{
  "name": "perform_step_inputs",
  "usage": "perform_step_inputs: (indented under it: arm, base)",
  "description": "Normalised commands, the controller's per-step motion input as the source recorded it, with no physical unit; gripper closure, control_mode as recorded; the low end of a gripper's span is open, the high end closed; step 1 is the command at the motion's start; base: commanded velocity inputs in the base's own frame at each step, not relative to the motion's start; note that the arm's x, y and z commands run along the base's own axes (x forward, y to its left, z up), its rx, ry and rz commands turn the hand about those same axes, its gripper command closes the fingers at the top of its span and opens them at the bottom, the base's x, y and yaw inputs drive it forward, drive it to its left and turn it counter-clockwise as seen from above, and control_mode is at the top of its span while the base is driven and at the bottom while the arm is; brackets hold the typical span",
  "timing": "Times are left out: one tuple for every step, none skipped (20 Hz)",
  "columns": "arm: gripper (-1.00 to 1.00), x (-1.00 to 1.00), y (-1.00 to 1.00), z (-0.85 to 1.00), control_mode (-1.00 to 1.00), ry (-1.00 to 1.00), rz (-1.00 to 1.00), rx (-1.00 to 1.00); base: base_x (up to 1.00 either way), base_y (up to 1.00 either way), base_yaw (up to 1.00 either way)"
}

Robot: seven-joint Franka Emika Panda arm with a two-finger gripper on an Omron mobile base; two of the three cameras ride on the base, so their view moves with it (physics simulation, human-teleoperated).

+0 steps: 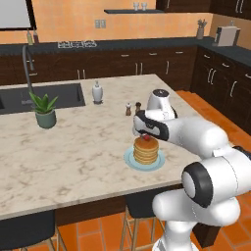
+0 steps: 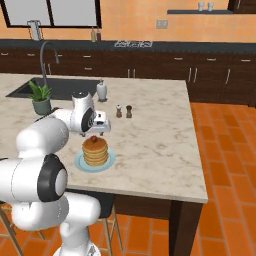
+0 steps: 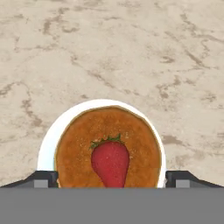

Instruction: Take the strawberry from the fridge and place it on top of the pancake, located on the dining counter.

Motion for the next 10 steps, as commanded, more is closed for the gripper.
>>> perform_step_inputs:
  arm:
    - [-1.00, -0.39, -0.03, 0.64, -1.00, -0.09, 0.00, 0.00]
    - [-1.00, -0.46, -0.11, 0.62, -1.00, -0.09, 0.00, 0.00]
    - [-1.00, -0.46, -0.09, 0.56, -1.00, -0.06, 0.00, 0.00]
    - [-1.00, -0.55, -0.06, 0.56, -1.00, -0.03, 0.00, 0.00]
    - [-1.00, -0.59, -0.16, 0.52, -1.00, -0.02, 0.00, 0.00]
    - [-1.00, -0.64, -0.16, 0.43, -1.00, -0.01, 0.00, 0.00]
    - [-1.00, -0.65, -0.14, 0.37, -1.00, -0.01, -0.01, 0.00]
    - [-1.00, -0.71, -0.26, 0.40, -1.00, -0.01, -0.01, 0.01]
    - [-1.00, -0.66, -0.20, 0.36, -1.00, 0.00, -0.02, 0.00]
    - [-1.00, -0.69, -0.16, 0.42, -1.00, 0.00, -0.02, 0.00]
  base:
    - [0.00, 0.00, 0.00]
    - [0.00, 0.00, 0.00]
    - [0.00, 0.00, 0.00]
    - [0.00, 0.00, 0.00]
    - [0.00, 0.00, 0.00]
    - [0.00, 0.00, 0.00]
    - [0.00, 0.00, 0.00]
    - [0.00, 0.00, 0.00]
    - [0.00, 0.00, 0.00]
    - [0.00, 0.00, 0.00]
